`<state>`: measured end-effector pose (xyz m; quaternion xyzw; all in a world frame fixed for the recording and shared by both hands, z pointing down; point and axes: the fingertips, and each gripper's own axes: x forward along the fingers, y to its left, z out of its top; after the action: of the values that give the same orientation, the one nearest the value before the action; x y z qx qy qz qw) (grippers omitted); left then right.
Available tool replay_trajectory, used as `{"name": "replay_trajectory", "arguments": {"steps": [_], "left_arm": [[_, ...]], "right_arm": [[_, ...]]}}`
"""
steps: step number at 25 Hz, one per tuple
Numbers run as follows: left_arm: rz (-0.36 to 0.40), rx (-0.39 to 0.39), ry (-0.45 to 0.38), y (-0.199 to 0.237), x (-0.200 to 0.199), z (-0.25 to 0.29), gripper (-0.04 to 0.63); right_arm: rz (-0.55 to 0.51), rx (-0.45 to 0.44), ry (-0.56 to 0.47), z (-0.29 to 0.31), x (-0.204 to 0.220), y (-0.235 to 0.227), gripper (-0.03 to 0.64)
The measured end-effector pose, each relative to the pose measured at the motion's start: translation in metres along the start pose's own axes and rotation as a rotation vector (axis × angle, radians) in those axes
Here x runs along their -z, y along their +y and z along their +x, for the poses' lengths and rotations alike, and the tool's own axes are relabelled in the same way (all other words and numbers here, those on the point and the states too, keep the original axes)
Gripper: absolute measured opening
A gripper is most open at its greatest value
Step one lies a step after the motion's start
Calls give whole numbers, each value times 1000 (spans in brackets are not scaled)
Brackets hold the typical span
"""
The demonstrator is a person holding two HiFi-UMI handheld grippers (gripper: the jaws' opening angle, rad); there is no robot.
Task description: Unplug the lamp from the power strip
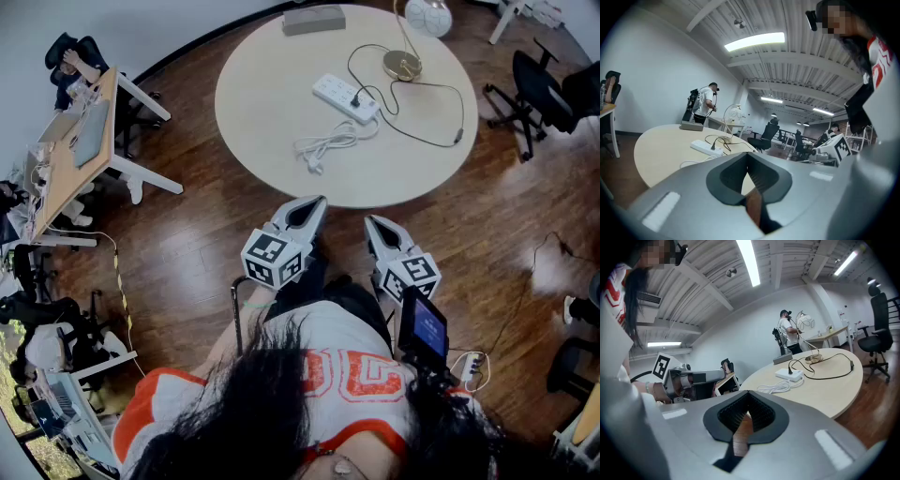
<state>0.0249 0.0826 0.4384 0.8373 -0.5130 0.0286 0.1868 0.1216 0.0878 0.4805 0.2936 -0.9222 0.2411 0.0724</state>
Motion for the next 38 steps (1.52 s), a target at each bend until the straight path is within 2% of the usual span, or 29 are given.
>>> {"name": "replay_trajectory", "arguments": {"steps": [6,13,21,28,33,38], "left_arm": [[-5,20,1,13,-6,21,0],[-7,69,-11,42,-23,57,0],[-40,82,0,121,-51,80,0],[-66,160,71,162,-42,106,0],[-35,210,118,185,-37,144,0],[11,274,219,189,-21,190,0]], "right_arm": [[4,11,5,13,-5,-13,0],[13,84,-3,38,-25,-42,0],[27,122,-9,108,-59,-56,0],[59,193,24,145,-62,-68,2],[77,251,76,149,-57,-84,2],[120,275,119,141,-50,-96,2]]}}
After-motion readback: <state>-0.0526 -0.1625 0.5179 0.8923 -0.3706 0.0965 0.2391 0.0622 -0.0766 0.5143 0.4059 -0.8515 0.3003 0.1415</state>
